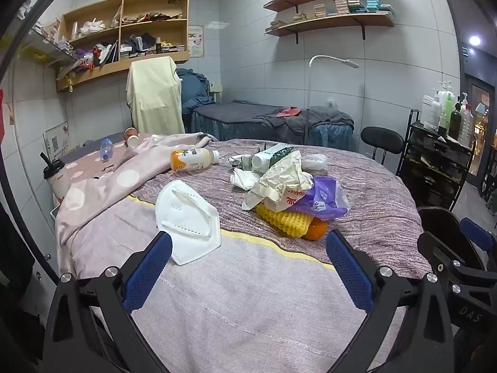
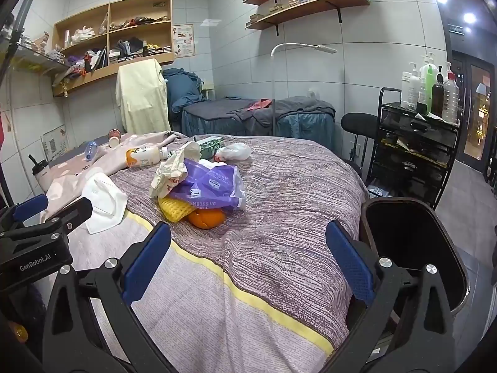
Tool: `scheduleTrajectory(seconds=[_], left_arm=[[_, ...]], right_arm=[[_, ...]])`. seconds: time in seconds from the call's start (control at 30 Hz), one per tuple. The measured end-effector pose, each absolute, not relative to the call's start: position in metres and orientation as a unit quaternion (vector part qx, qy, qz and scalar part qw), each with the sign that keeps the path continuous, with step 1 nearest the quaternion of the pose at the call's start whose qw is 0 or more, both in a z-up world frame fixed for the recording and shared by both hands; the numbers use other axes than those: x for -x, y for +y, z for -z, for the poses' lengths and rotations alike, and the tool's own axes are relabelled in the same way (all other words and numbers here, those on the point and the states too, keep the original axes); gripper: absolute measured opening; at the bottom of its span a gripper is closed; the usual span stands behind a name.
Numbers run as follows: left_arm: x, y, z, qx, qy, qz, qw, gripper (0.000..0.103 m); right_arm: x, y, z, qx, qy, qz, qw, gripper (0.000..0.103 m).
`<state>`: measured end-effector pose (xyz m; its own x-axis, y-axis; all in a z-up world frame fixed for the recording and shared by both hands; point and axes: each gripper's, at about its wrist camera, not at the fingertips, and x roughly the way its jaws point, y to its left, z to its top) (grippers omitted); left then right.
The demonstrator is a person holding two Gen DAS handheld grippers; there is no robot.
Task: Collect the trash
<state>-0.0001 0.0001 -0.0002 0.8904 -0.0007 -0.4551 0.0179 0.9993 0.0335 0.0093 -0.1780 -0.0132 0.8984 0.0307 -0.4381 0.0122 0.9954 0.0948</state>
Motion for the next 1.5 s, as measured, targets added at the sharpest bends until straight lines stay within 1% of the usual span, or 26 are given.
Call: scheduleTrajectory(seconds=[1.23,1.43,1.5], left_arm=[[-0.002,0.008,0.010,-0.015,0.236,0.004,0.972,0.098],[0.000,0.012,0.019,-0.015,0.241,0.007,0.970,0.098],[-0.005,0.013,0.019,-0.003,0.266,0.011,0.964,0.098]], right_arm=[[-0.014,-0.175,0.014,-0.046,0.237,-0.010,0.970,0.098],[-0.017,-0.175,0.016,-0.046,0.240,-0.011,0.970,0.098],[-0.019,-0.174,0.016,-0.045,0.242,-0.010,0.969,0.098]])
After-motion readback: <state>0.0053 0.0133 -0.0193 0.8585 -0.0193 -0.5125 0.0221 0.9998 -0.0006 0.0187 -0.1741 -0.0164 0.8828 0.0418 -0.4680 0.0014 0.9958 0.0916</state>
